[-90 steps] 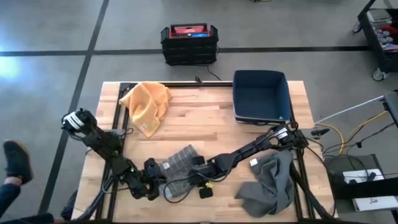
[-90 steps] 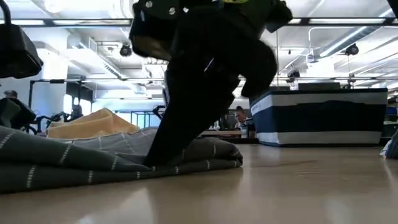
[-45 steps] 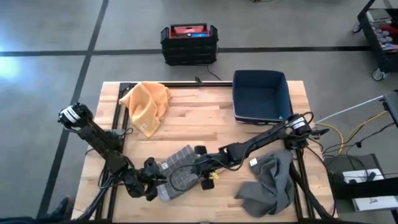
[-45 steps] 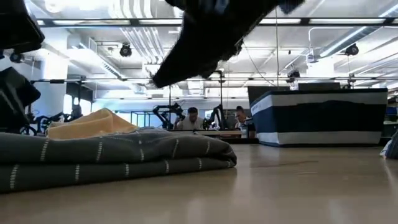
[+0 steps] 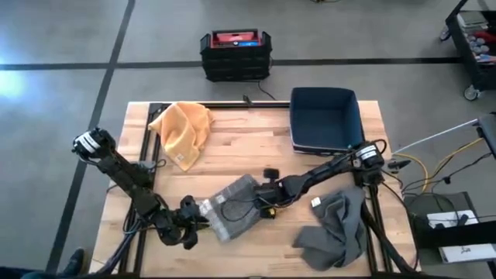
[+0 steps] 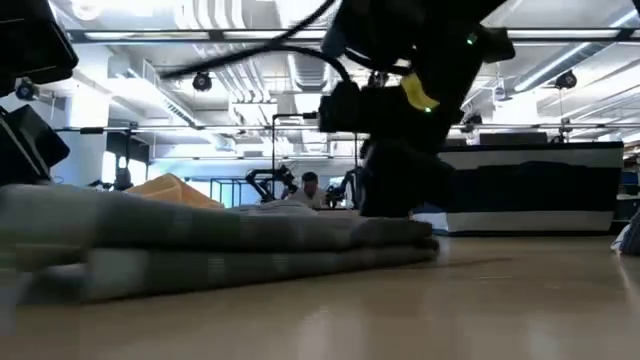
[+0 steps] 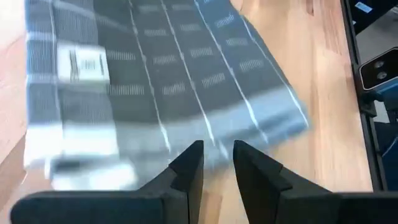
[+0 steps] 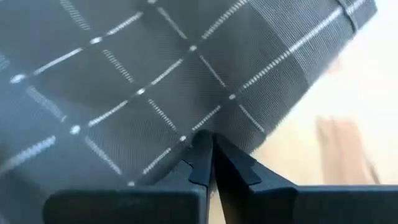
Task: Fold towel
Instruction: Fold the gray patterned kitchen towel, then fold the yellow kitchen towel
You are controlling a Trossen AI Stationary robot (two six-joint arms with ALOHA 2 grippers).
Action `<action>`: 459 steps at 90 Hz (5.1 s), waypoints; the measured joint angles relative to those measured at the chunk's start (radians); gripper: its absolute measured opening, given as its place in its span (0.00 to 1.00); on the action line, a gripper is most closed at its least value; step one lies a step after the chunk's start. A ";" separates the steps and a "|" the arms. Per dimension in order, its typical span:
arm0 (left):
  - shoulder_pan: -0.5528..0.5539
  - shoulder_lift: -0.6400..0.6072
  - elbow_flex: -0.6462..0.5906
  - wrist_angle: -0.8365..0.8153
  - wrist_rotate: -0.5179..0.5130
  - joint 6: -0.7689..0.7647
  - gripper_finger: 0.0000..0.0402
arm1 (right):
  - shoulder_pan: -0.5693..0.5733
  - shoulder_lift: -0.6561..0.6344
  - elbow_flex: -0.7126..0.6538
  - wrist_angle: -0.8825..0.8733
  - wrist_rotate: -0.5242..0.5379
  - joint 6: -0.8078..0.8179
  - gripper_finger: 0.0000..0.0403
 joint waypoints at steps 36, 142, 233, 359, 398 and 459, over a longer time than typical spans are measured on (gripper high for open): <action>0.000 0.000 0.000 0.008 0.001 -0.007 0.18 | 0.046 -0.180 0.061 -0.199 0.086 0.192 0.00; 0.171 -0.231 0.142 -0.448 -0.041 0.126 0.18 | -0.037 -0.421 -0.240 0.148 0.058 0.214 0.00; 1.083 0.032 0.038 -0.527 0.416 0.585 0.23 | 0.020 -0.141 -0.248 0.434 0.066 0.088 0.38; 0.454 -0.100 0.372 -0.790 0.292 0.299 0.55 | 0.011 -0.108 -0.088 0.611 -0.075 -0.385 0.58; 0.412 -0.270 0.009 -0.731 0.252 -0.044 0.42 | 0.016 0.196 0.286 0.174 -0.172 -0.356 0.38; 0.417 -0.148 -0.132 -0.531 -0.003 -0.010 0.17 | 0.020 0.177 0.290 0.102 -0.171 -0.209 0.26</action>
